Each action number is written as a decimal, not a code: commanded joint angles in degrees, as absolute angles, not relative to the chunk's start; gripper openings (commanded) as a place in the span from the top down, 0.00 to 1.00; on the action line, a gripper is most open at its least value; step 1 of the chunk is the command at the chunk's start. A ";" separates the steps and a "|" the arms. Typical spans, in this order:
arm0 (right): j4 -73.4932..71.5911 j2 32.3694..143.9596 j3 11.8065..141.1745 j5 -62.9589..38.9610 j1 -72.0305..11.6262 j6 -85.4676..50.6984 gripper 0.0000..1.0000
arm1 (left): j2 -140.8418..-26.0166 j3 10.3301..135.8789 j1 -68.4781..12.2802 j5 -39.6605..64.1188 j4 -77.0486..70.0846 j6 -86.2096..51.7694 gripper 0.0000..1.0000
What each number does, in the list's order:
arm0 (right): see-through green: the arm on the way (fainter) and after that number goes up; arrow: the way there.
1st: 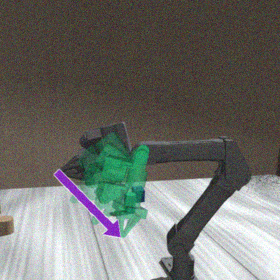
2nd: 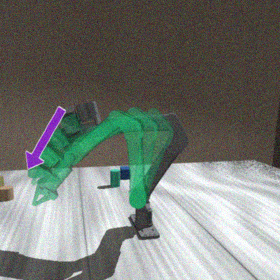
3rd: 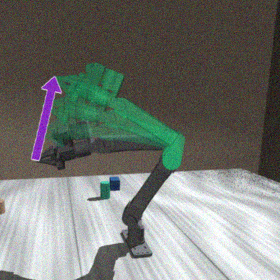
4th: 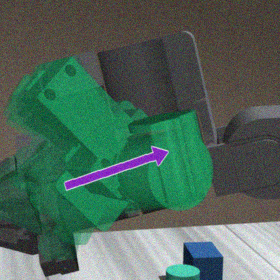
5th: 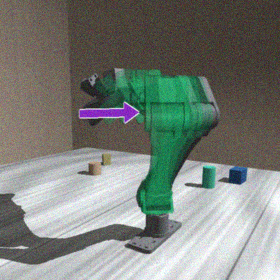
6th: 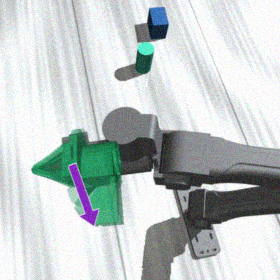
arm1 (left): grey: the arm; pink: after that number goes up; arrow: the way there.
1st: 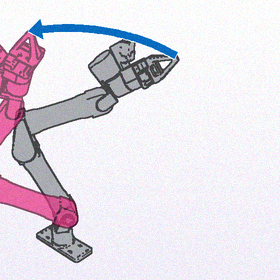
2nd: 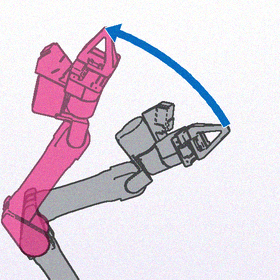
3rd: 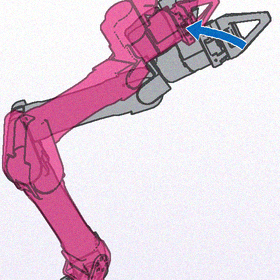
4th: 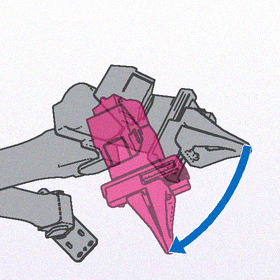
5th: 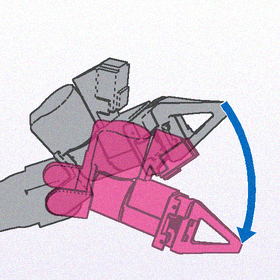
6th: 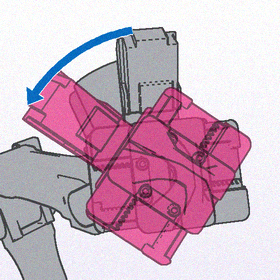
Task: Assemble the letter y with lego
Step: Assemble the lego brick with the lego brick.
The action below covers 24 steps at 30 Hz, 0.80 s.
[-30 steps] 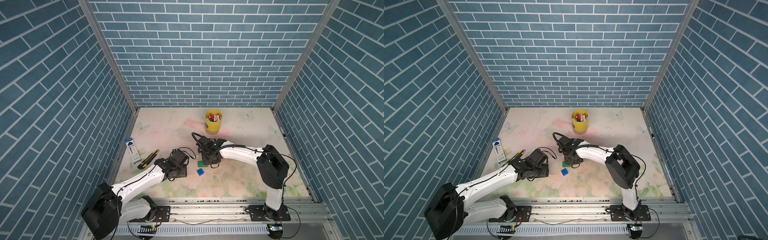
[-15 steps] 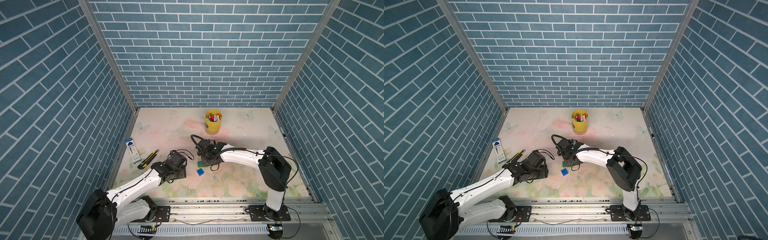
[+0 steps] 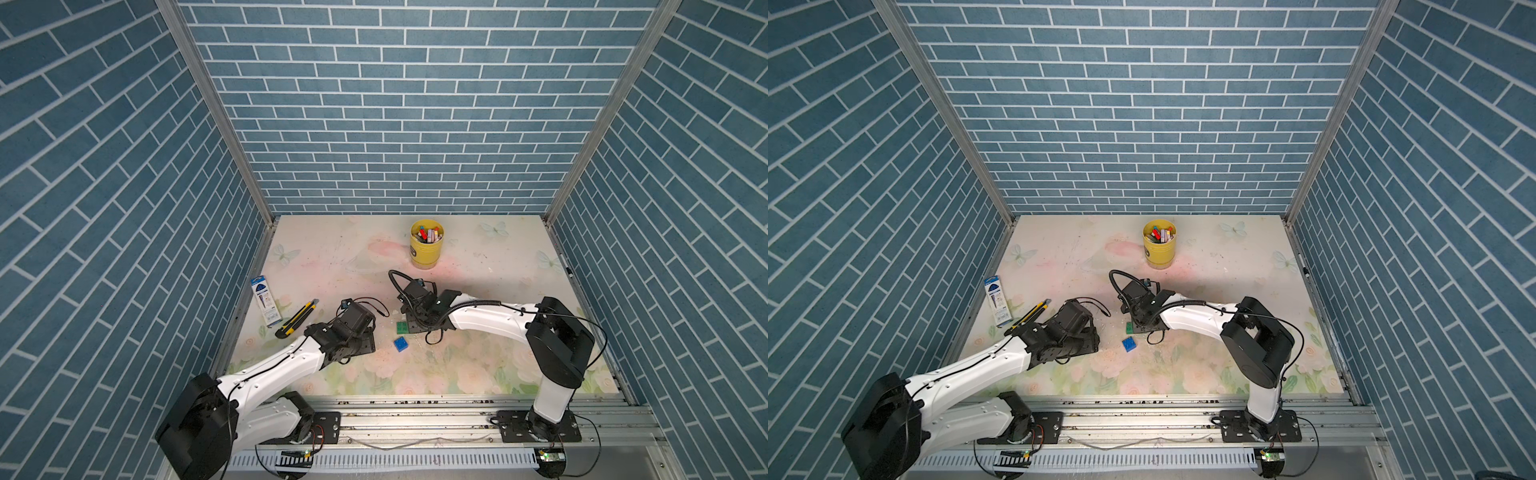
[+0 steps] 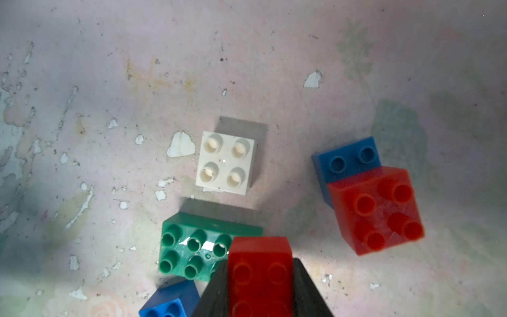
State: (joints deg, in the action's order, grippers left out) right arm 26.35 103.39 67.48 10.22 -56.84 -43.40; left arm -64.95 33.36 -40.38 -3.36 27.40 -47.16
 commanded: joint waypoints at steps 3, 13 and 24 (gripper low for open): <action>27.32 104.97 63.90 10.57 -57.84 -44.20 0.94 | -64.70 33.22 -40.87 -3.65 26.86 -48.26 0.35; 32.71 107.66 65.55 16.91 -61.31 -48.91 0.94 | -64.70 33.11 -41.06 -3.97 27.42 -47.99 0.35; 34.18 107.34 64.14 14.86 -60.05 -52.97 0.94 | -64.01 32.49 -41.04 -3.79 28.34 -47.78 0.35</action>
